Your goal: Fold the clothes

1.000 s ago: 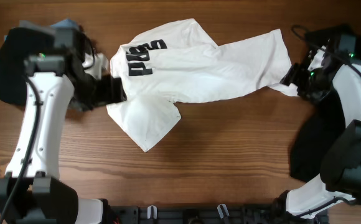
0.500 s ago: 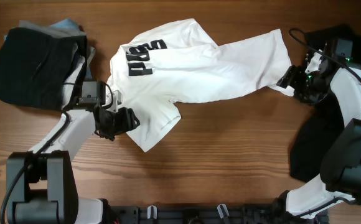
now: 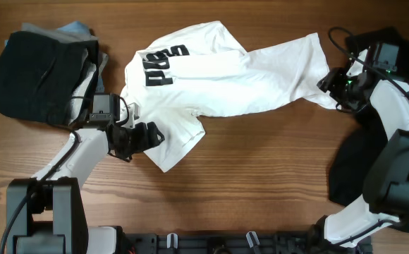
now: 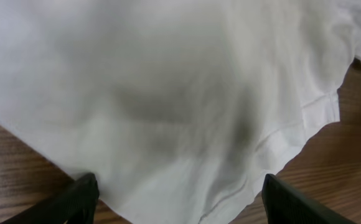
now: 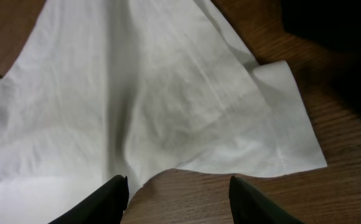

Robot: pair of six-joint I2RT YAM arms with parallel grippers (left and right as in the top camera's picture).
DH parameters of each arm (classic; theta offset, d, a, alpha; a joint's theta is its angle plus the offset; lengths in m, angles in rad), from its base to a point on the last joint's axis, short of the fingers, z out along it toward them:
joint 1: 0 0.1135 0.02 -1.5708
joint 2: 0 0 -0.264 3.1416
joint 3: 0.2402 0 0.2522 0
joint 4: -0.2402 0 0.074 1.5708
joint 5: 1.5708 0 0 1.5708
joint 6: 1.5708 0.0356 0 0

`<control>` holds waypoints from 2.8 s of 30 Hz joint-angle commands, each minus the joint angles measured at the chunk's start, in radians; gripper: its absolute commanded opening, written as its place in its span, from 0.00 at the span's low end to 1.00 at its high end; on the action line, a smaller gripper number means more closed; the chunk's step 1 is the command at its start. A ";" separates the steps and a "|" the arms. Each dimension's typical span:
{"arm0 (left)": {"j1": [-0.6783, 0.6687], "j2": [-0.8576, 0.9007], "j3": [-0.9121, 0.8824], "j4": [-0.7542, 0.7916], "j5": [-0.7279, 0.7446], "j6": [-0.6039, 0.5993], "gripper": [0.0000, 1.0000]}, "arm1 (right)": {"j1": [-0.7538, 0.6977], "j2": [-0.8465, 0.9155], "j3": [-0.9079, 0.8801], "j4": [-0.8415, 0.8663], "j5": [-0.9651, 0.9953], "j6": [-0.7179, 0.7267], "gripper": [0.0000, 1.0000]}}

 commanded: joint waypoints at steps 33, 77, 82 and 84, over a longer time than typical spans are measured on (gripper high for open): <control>0.006 0.031 -0.043 -0.022 -0.070 -0.008 0.90 | -0.008 0.087 0.005 -0.143 -0.042 0.062 0.62; 0.006 0.031 -0.044 -0.032 -0.065 -0.005 0.95 | 0.050 0.064 0.005 0.035 -0.160 0.103 0.04; 0.006 0.031 -0.078 -0.026 0.010 -0.007 0.95 | 0.050 -0.068 0.005 -0.032 -0.106 0.077 0.04; 0.006 0.031 -0.116 -0.005 0.014 -0.009 0.89 | 0.050 -0.122 0.005 -0.066 -0.081 0.070 0.04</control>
